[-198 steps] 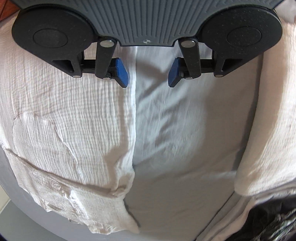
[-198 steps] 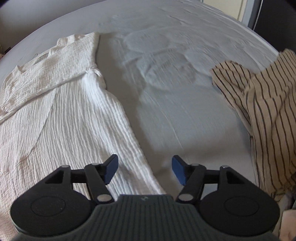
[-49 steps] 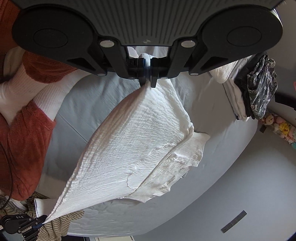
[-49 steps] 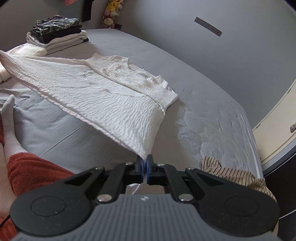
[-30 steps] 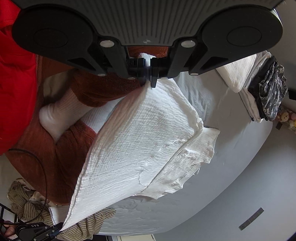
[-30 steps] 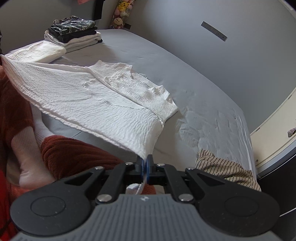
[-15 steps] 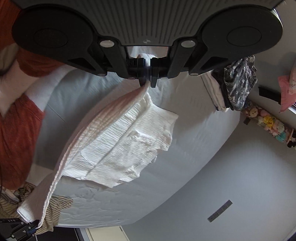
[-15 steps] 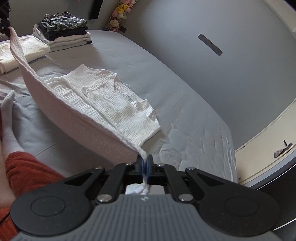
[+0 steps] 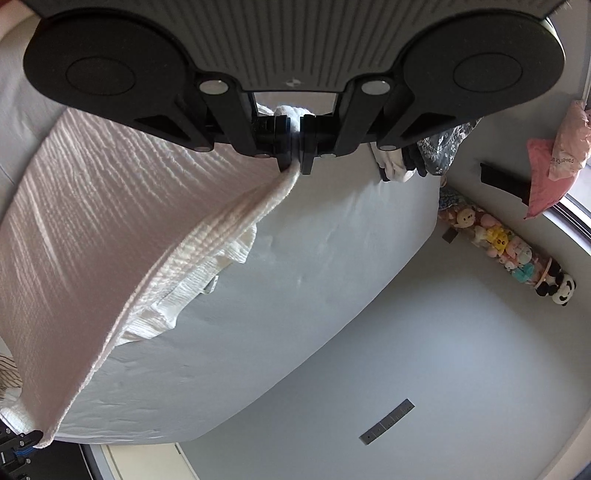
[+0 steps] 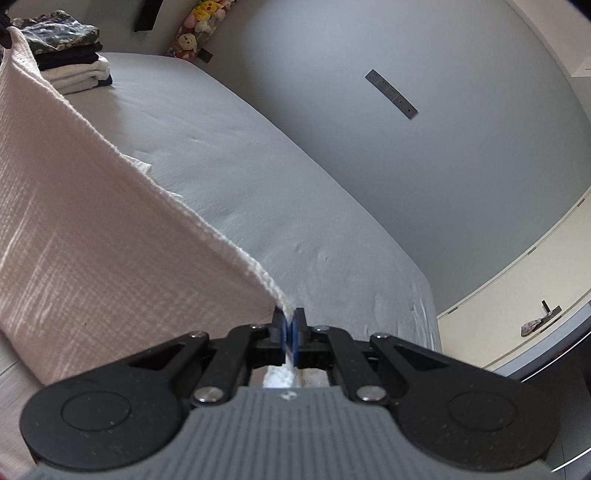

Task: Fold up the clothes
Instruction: 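Lift the hem with both grippers and fold it over toward the collar, then lower the folded hem onto the shirt and open both grippers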

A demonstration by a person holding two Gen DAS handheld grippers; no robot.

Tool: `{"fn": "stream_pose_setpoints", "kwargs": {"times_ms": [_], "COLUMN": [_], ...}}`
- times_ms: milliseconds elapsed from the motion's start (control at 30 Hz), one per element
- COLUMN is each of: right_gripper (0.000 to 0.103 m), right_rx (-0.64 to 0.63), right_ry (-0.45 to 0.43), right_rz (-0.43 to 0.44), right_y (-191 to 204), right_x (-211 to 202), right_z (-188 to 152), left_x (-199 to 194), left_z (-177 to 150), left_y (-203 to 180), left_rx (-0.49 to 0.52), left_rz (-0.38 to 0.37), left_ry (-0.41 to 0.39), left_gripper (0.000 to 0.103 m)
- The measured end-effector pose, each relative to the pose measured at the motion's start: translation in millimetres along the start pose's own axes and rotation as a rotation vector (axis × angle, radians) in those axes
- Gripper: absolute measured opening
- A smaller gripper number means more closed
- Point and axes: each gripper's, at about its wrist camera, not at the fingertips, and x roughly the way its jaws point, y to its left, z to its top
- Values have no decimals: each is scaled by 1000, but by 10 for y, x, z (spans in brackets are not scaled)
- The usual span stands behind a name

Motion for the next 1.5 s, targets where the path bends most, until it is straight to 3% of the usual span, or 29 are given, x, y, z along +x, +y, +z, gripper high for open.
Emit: {"fn": "stream_pose_setpoints", "kwargs": {"times_ms": [233,433,733,900,1067,1167,1200,1267,1300,1400,1500], "right_gripper": [3,3,3,4,5,8,12,44,50,53,53], "right_rx": [21,49,81,99,174,271,308,379,423,566,701], "right_ry": [78,149,214,200,174,149,142,129,118,118,110], "right_rz": [-27,-11,32,49,64,88,93,48,30,33,37], "right_y": [0,119,395,507,471,356,309,190,127,-111,-302], "right_x": [1201,2242,3186,3338,3392,3377,3368,3337,3289,3167,2960], "right_z": [348,458,288,172,75,75,77,79,54,-21,-188], "left_x": [1161,2184,3078,3232,3150,3060,3029,2958,2923,2738,2486], "left_z": [338,406,224,91,-24,-74,-94,-129,-149,-239,-353], "left_y": [127,77,47,10,-7,62,103,188,235,350,433], "left_rx": [7,-31,-177,-244,-307,-369,-403,-471,-501,-583,-732], "left_rz": [-6,-56,-149,-170,-158,-122,-96,-47,-27,-5,-38], "left_ry": [90,189,236,232,201,175,172,170,170,159,158], "left_gripper": [5,5,5,5,6,16,23,24,24,24,24]}}
